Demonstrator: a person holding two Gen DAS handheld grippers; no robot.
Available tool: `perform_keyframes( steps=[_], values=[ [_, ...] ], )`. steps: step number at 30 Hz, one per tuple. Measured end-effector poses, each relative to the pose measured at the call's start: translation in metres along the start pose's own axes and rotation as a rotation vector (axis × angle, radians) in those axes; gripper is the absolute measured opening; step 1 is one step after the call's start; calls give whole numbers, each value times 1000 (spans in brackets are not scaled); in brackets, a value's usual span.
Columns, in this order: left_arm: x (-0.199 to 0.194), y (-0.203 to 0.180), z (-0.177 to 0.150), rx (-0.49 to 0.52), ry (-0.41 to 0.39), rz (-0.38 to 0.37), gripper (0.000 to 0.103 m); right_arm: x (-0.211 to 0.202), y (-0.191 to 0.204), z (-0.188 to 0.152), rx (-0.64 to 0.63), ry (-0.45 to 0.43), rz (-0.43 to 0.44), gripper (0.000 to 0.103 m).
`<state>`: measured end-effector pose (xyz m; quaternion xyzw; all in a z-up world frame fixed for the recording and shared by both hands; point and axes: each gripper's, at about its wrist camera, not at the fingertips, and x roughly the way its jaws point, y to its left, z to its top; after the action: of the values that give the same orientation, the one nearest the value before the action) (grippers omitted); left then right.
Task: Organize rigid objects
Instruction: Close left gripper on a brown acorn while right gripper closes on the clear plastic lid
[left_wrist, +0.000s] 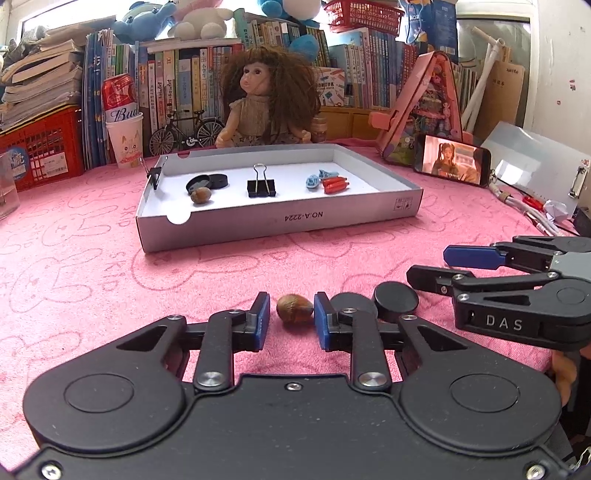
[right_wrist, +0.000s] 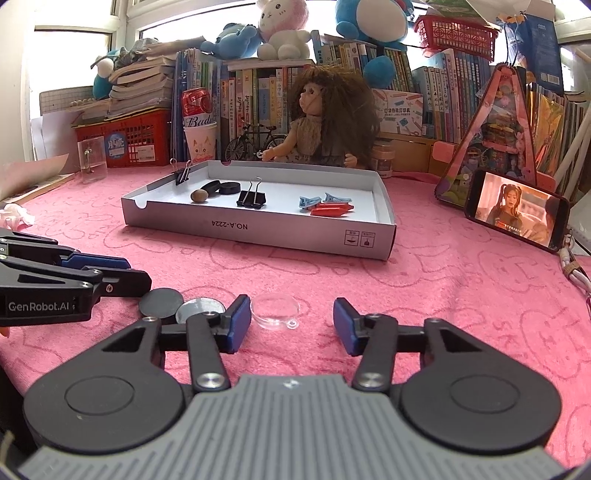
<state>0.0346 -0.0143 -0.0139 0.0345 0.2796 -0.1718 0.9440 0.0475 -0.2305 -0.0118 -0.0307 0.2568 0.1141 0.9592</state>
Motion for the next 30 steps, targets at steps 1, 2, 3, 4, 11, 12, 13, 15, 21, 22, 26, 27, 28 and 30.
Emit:
perform_keyframes(
  steps=[1, 2, 3, 4, 11, 12, 13, 15, 21, 22, 26, 27, 28, 30],
  values=[
    [0, -1, 0, 6, -2, 4, 24, 0, 0, 0, 0, 3, 1, 52],
    [0, -2, 0, 8, -3, 6, 23, 0, 0, -1, 0, 4, 1, 51],
    [0, -2, 0, 4, -3, 6, 23, 0, 0, -1, 1, 3, 3, 51],
    [1, -2, 0, -1, -3, 6, 23, 1, 1, 0, 1, 4, 4, 50],
    [1, -1, 2, -8, -2, 1, 20, 1, 3, 0, 3, 0, 6, 32],
    [1, -1, 2, -9, -1, 2, 20, 2, 3, 0, 5, 2, 7, 32],
    [1, -1, 2, -11, -1, 3, 20, 2, 3, 0, 7, 1, 6, 32],
    [2, 0, 3, -14, 0, 5, 20, 2, 3, 1, 8, -1, 3, 32],
    [2, 4, 7, -29, -7, 29, 19, 1, 1, 6, 13, -14, -11, 32],
    [2, 6, 8, -34, -7, 31, 19, 1, 1, 7, 13, -15, -16, 32],
    [2, 10, 13, -48, -12, 50, 19, 2, -3, 12, 24, -17, -36, 32],
    [3, 11, 14, -50, -13, 56, 19, 3, -4, 13, 29, -17, -40, 32],
    [3, 12, 15, -53, -14, 62, 19, 4, -4, 14, 33, -16, -43, 32],
    [3, 14, 18, -59, -15, 68, 19, 5, -5, 15, 39, -16, -51, 32]
  ],
)
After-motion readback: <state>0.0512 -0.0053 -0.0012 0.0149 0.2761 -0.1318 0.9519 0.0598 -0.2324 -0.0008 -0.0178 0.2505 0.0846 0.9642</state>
